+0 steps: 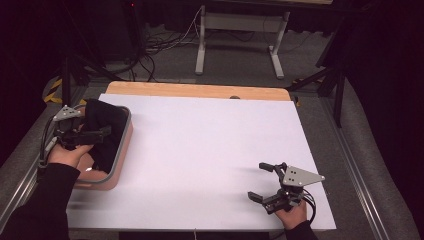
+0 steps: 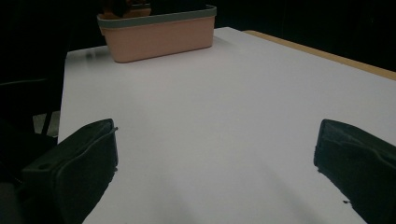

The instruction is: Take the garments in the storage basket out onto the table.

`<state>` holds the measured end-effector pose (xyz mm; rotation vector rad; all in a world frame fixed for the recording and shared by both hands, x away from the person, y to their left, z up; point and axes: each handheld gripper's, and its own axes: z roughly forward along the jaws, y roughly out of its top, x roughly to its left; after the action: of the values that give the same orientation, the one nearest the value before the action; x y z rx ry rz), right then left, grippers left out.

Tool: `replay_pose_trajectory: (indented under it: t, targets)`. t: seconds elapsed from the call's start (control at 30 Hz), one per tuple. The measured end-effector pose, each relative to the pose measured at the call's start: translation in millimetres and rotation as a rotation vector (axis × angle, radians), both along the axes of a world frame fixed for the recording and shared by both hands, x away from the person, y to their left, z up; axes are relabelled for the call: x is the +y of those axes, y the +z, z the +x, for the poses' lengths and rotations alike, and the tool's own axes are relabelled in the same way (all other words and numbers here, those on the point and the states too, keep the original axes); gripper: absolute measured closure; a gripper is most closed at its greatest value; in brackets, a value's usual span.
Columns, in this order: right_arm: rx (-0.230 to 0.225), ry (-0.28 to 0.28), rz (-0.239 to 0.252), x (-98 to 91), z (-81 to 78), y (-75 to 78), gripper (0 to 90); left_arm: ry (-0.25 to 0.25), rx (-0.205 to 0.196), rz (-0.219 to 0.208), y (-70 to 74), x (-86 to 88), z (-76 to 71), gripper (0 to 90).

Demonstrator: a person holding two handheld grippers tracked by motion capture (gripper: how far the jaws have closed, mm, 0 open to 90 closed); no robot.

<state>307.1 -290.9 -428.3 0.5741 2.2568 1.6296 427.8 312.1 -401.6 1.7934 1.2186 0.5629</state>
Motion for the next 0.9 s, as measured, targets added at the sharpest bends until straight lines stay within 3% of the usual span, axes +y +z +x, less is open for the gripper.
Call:
replay_pose_trajectory:
  t: [0.3, 0.43, 0.47, 0.57, 0.63, 0.67, 0.73, 0.83, 0.9]
  targets:
    - [0.002, 0.003, 0.000, 0.4, 0.0, -0.2, 0.5, -0.026, 0.022, 0.012, -4.4, -1.6, 12.8, 2.3]
    - [0.004, 0.003, 0.000, 0.3, 0.4, -0.5, 0.5, -0.047, 0.025, -0.010, -5.6, -3.1, 16.6, 4.6]
    - [0.002, 0.003, 0.000, 0.4, 0.3, -0.4, 0.5, -0.054, 0.036, -0.035, -6.8, -3.7, 17.2, 13.3]
    - [0.003, 0.003, -0.001, 0.3, 0.3, -0.4, 0.5, -0.063, 0.041, -0.042, -7.5, -3.3, 17.9, 16.6]
    - [0.004, 0.003, 0.001, 0.1, 0.4, -0.5, 0.5, -0.075, 0.049, -0.047, -7.5, -2.9, 17.4, 23.3]
    - [0.005, 0.003, 0.000, 0.1, 0.4, -0.5, 0.5, -0.085, 0.046, -0.035, -6.8, -2.7, 16.8, 34.2]
    - [0.005, 0.005, 0.000, 0.2, 0.4, -0.5, 0.5, -0.084, 0.043, -0.018, -5.9, -3.2, 15.7, 47.3]
    - [0.004, 0.005, 0.001, 0.2, 0.2, -0.5, 0.5, -0.058, 0.020, 0.046, -1.3, -5.6, 11.4, 59.3]
    - [0.005, 0.005, 0.000, 0.2, 0.4, -0.6, 0.5, -0.048, 0.018, 0.056, 0.7, -7.7, 10.0, 62.6]
